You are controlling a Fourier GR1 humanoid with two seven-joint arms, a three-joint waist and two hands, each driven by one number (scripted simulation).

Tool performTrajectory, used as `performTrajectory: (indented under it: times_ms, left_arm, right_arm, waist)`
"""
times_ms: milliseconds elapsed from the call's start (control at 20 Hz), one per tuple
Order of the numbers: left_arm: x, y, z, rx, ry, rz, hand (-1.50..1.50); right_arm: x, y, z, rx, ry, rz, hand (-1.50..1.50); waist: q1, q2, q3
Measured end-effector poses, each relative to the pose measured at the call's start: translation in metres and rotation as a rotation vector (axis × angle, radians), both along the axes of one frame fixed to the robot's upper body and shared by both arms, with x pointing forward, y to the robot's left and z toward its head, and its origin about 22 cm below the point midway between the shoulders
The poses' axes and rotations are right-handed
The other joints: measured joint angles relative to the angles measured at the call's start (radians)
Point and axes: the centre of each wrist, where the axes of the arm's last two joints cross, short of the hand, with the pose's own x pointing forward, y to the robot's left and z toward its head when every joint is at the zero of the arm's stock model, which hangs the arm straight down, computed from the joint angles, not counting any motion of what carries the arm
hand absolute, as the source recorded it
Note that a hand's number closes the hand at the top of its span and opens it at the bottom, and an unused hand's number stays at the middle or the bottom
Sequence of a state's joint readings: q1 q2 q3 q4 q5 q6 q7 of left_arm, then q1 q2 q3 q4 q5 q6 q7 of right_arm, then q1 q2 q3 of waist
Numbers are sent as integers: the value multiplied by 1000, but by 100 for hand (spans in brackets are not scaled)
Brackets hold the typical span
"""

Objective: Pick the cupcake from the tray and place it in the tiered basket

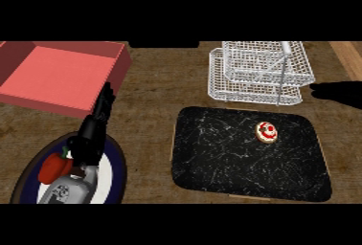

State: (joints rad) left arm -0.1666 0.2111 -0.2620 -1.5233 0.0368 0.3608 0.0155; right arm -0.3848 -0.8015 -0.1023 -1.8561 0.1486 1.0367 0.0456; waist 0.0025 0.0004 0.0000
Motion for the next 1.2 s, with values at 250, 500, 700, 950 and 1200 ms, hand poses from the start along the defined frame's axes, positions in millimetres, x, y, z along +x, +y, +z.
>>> performTrajectory:
  times_ms: [250,500,700,950,1200]
  left_arm:
    - [0,6,0,2,0,0,0]
    - [0,4,4,0,6,0,0]
    - [-1,-1,5,6,-2,-3,0]
    - [2,1,1,11,-6,-4,0]
    - [-1,3,2,0,0,-1,0]
  right_arm:
    - [0,4,-14,-65,-33,-12,-150]
    - [-2,7,-23,-104,-58,5,-150]
    - [-1,14,-30,-128,-112,47,-150]
    - [6,18,-46,-134,-166,53,-150]
    - [15,9,-63,-150,-165,8,-150]
  waist:
    - [1,0,0]
    - [0,0,0]
    - [2,0,0]
    - [2,0,0]
    - [2,0,0]
